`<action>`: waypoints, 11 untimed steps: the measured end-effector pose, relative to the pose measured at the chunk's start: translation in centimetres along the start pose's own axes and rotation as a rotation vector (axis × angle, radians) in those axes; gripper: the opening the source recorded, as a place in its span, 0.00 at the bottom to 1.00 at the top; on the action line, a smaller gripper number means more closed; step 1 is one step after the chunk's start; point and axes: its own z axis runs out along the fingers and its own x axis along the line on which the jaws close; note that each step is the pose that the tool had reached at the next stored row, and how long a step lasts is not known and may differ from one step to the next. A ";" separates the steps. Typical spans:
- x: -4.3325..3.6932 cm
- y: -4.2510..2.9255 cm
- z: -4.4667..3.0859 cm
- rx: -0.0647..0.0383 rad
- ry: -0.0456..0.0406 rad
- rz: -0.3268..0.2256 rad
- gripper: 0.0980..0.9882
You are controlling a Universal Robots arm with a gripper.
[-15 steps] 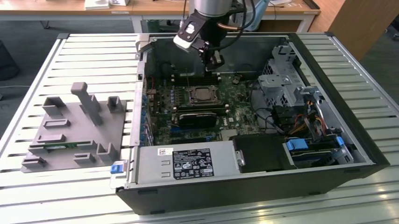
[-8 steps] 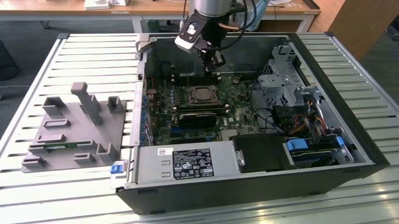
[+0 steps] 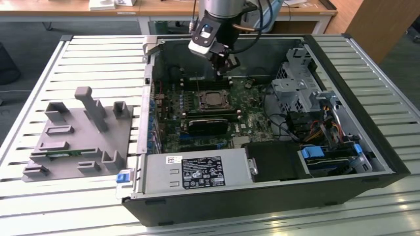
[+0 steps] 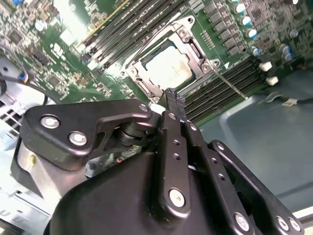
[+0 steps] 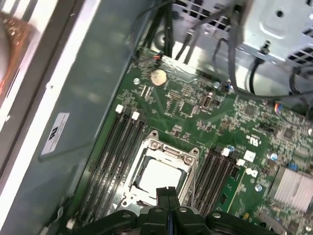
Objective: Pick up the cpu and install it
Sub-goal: 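Install the first cpu locking lever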
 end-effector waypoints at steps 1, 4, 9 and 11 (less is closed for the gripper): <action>0.00 0.00 0.00 0.000 0.0003 -0.018 0.01; 0.00 0.00 0.01 0.000 0.0014 -0.066 0.01; 0.00 0.00 0.01 -0.001 0.0032 -0.149 0.01; 0.00 0.00 0.01 -0.001 0.0038 -0.178 0.01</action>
